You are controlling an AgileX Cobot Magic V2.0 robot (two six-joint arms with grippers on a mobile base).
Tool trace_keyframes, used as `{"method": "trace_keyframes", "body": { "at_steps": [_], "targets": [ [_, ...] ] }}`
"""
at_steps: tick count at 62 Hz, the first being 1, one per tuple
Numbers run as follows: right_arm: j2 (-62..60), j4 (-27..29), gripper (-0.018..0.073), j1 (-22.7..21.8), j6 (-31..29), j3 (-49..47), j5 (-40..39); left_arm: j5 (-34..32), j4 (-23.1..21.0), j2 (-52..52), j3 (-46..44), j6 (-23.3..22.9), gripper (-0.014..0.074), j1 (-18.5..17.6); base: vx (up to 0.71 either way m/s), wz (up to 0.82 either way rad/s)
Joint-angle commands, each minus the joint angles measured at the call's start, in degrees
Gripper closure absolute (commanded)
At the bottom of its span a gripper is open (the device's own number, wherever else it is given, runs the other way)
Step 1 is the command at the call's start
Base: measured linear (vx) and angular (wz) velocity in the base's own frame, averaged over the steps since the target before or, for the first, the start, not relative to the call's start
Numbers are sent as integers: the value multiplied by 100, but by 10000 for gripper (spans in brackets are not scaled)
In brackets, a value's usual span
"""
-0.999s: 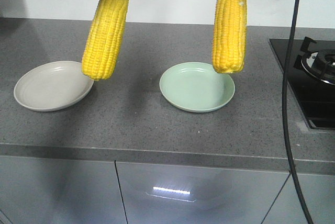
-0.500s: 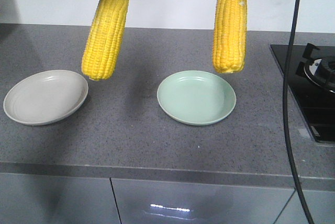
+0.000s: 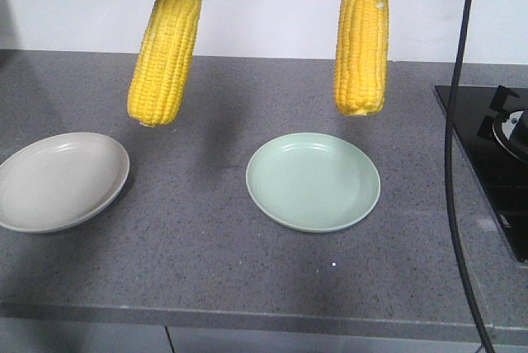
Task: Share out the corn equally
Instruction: 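Drive the base closer, positioning both held cobs above the two plates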
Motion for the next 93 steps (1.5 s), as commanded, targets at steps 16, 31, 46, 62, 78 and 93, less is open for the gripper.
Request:
{"method": "trace_keyframes", "body": {
  "at_steps": [16, 31, 46, 62, 78, 93],
  "targets": [
    [-276, 282, 564, -15, -37, -140, 119, -122, -214, -300, -177, -27, 603, -18, 11, -4],
    [-276, 282, 564, -15, -37, -140, 119, -122, -214, -300, -177, -27, 603, -18, 9, -2],
    [-276, 282, 564, -15, -37, -140, 119, -122, -214, -300, -177, -27, 603, -18, 6, -2],
    [-276, 282, 564, -15, -37, -140, 119, -122, -214, -300, -177, -27, 603, -18, 4, -2],
    [-276, 282, 564, -15, -37, -140, 119, -122, -214, -300, -177, -27, 603, -18, 2, -2],
    [-276, 282, 564, -15, -37, -140, 119, -122, -214, -300, -177, -27, 603, -18, 2, -2]
  ]
}}
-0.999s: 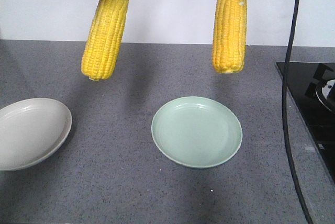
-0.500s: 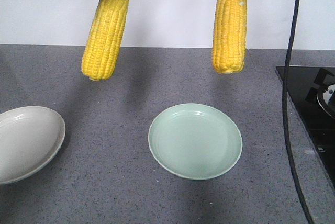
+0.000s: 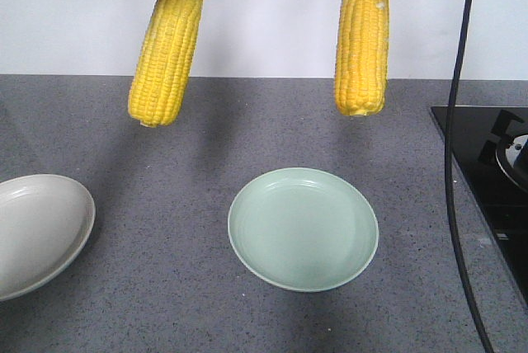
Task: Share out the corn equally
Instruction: 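Drive the base closer, positioning both held cobs above the two plates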
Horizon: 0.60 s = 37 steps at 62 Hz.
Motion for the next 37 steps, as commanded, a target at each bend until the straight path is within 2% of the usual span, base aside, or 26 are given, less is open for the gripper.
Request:
{"method": "trace_keyframes", "body": {
  "at_steps": [1, 37],
  "targets": [
    [-276, 282, 564, -15, -37, -140, 119, -122, -214, -300, -177, -27, 603, -18, 2, -2],
    [-276, 282, 564, -15, -37, -140, 119, -122, -214, -300, -177, -27, 603, -18, 2, -3]
  ]
}}
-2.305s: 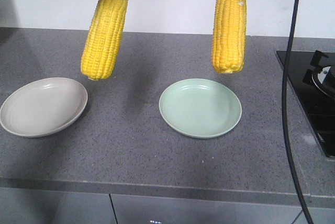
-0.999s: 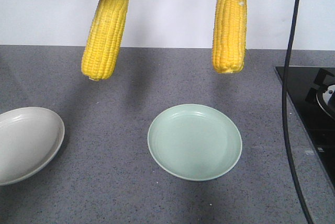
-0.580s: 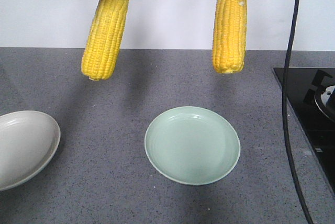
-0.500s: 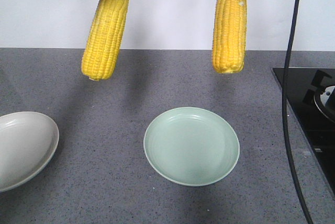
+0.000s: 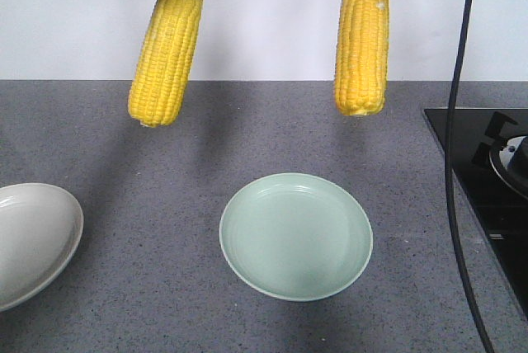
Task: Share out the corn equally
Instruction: 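Drive the base closer, positioning both held cobs above the two plates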
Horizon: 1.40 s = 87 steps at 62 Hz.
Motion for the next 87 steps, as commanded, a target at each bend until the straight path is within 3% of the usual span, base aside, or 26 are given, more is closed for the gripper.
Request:
{"method": "trace_keyframes", "body": {
  "at_steps": [1, 87],
  "targets": [
    [-276, 282, 564, -15, -37, -140, 119, -122, -214, -300, -177, -27, 603, -18, 2, -3],
    [-276, 282, 564, -15, -37, -140, 119, -122, -214, -300, -177, -27, 603, -18, 0, -1]
  ]
}}
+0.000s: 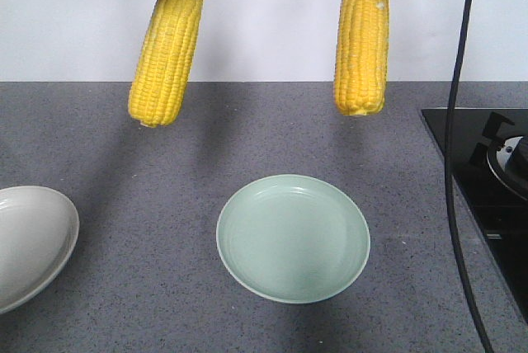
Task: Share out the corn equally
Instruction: 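Drive the base closer, positioning both held cobs above the two plates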
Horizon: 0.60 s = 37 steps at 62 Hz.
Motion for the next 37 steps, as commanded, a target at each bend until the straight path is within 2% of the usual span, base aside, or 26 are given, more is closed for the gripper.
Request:
{"method": "trace_keyframes", "body": {
  "at_steps": [1, 37],
  "targets": [
    [-276, 282, 564, -15, -37, -140, 119, -122, -214, -300, -177, -27, 603, -18, 0, 0],
    [-276, 282, 564, -15, -37, -140, 119, -122, -214, -300, -177, -27, 603, -18, 0, 0]
  ]
}}
